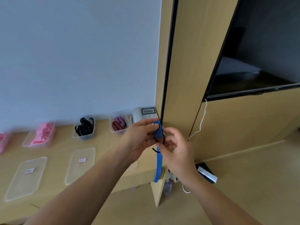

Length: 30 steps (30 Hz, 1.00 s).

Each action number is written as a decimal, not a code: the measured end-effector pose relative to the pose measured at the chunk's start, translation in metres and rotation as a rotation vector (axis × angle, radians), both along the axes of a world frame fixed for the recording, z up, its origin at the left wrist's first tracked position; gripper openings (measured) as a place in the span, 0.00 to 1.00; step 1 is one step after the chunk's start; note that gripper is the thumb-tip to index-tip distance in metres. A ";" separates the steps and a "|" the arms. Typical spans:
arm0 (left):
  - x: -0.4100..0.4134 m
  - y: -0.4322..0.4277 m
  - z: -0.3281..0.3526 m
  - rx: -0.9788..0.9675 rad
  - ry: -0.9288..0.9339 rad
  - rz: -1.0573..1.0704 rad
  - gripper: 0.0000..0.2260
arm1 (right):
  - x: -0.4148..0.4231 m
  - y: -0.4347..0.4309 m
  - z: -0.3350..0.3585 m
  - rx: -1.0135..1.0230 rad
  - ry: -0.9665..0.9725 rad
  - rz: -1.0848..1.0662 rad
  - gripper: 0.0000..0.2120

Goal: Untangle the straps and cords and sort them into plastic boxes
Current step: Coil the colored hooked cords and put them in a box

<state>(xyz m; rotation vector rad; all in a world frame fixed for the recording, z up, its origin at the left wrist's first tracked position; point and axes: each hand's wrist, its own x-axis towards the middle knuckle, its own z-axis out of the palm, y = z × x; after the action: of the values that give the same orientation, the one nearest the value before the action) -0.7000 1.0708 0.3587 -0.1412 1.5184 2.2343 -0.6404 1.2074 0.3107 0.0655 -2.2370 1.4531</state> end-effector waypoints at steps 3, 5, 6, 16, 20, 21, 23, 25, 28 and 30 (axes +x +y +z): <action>-0.003 -0.005 0.003 -0.138 0.019 0.017 0.10 | -0.011 0.014 0.010 -0.006 0.008 0.053 0.16; -0.004 -0.009 0.007 -0.296 0.041 -0.025 0.08 | -0.021 0.022 0.025 -0.054 -0.024 0.128 0.17; -0.003 -0.011 0.008 -0.357 0.061 -0.043 0.08 | -0.025 0.025 0.035 -0.079 -0.060 0.180 0.17; 0.006 -0.022 0.013 -0.430 0.334 -0.139 0.05 | -0.063 0.043 0.096 -0.005 -0.230 0.440 0.18; 0.007 -0.027 0.017 -0.408 0.281 0.024 0.06 | -0.061 0.020 0.096 0.025 -0.063 0.294 0.19; 0.006 -0.029 0.018 -0.385 0.284 0.057 0.06 | -0.058 0.012 0.094 0.066 0.024 0.256 0.16; 0.006 -0.034 0.020 -0.311 0.295 0.103 0.05 | -0.050 -0.001 0.090 0.197 0.239 0.230 0.09; 0.006 -0.038 0.022 -0.245 0.305 0.113 0.06 | -0.043 -0.012 0.081 0.348 0.395 0.241 0.08; 0.008 -0.046 0.026 -0.138 0.289 0.075 0.10 | -0.035 -0.022 0.064 0.454 0.422 0.238 0.12; 0.010 -0.050 0.029 -0.089 0.276 0.039 0.13 | -0.034 -0.025 0.057 0.466 0.441 0.222 0.13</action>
<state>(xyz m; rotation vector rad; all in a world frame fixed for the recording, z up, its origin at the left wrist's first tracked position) -0.6899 1.0203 0.3874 0.1183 1.7714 2.2918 -0.6745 1.1821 0.3674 0.7295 -2.1828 0.8701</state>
